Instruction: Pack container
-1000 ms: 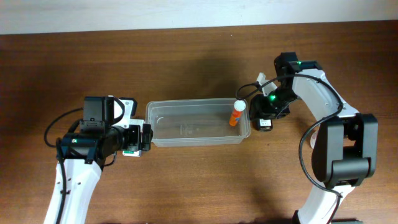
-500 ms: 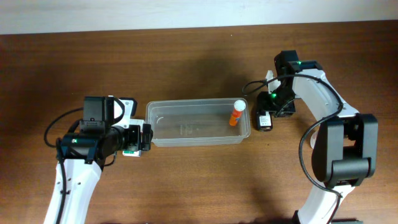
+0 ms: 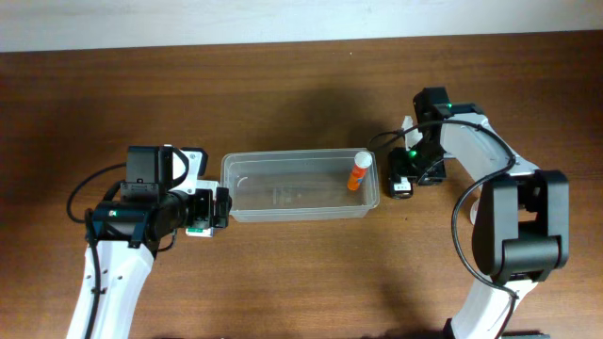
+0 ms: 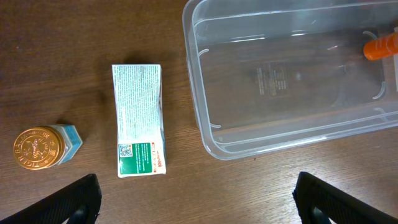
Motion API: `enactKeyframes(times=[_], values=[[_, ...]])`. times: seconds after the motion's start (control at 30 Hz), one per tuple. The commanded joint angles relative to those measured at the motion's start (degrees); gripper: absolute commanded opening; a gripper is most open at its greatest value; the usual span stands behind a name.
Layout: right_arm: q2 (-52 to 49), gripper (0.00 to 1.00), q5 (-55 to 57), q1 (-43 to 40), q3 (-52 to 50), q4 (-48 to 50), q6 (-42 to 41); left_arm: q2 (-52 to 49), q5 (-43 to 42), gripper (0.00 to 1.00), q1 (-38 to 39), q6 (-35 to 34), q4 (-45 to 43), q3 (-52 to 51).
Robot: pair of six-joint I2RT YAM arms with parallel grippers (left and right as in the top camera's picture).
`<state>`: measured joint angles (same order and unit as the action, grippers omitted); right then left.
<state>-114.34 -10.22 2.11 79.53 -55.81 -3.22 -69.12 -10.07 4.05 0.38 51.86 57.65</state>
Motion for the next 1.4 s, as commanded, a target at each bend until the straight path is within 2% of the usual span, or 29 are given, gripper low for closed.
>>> enactKeyframes(times=[0.0, 0.73, 0.8, 0.93, 1.23, 1.37], values=[[-0.37, 0.61, 1.99, -0.22, -0.57, 0.57, -0.50, -0.31, 0.44, 0.99, -0.09, -0.17, 0.07, 0.90], [-0.61, 0.63, 4.50, -0.22, -3.74, 3.43, -0.24, -0.31, 0.44, 0.99, -0.11, -0.17, 0.00, 0.90], [-0.61, 0.61, 4.50, -0.22, -3.74, 3.43, -0.26, -0.31, 0.44, 0.99, -0.09, -0.17, 0.02, 0.90], [-0.61, 0.48, 4.50, -0.22, -3.74, 3.61, -0.26, -0.31, 0.44, 1.00, -0.11, -0.17, 0.02, 0.90], [-0.61, 0.45, 4.50, -0.22, -3.74, 3.61, -0.26, -0.31, 0.44, 0.99, -0.09, -0.17, 0.00, 0.90], [-0.61, 0.40, 4.46, -0.22, -3.72, 3.50, -0.26, -0.31, 0.44, 0.99, -0.11, -0.17, 0.00, 0.90]])
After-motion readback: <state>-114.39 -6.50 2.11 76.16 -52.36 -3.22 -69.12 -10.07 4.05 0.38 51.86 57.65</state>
